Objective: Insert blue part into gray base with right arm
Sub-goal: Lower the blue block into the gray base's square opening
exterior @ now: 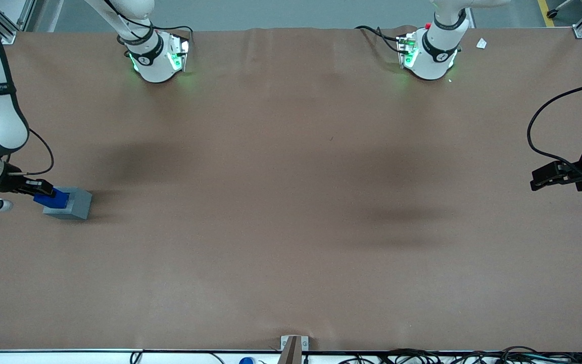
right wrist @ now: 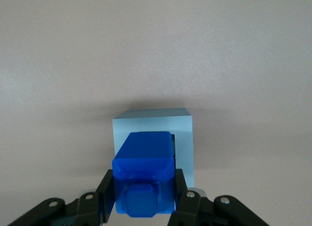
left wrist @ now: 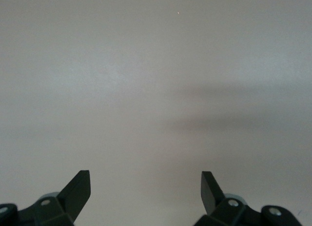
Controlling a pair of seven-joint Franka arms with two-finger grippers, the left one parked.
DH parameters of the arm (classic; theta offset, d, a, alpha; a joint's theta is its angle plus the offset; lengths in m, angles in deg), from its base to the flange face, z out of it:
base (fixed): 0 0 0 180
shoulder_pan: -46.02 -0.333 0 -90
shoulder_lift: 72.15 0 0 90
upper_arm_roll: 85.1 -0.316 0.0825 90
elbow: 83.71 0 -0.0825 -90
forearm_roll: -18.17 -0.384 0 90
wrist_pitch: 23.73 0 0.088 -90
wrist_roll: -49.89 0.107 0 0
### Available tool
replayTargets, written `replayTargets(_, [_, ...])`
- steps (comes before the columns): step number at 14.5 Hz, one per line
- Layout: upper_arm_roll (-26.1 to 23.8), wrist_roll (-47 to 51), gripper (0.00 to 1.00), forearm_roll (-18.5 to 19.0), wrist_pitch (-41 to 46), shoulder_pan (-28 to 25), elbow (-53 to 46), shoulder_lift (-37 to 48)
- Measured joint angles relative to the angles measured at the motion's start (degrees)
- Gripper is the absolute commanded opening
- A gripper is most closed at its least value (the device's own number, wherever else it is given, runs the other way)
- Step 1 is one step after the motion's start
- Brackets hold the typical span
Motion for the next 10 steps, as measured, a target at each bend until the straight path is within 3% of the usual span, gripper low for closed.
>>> replayTargets(10, [0.02,-1.02,0.01,-0.13,0.00,0.94,0.04,-0.55])
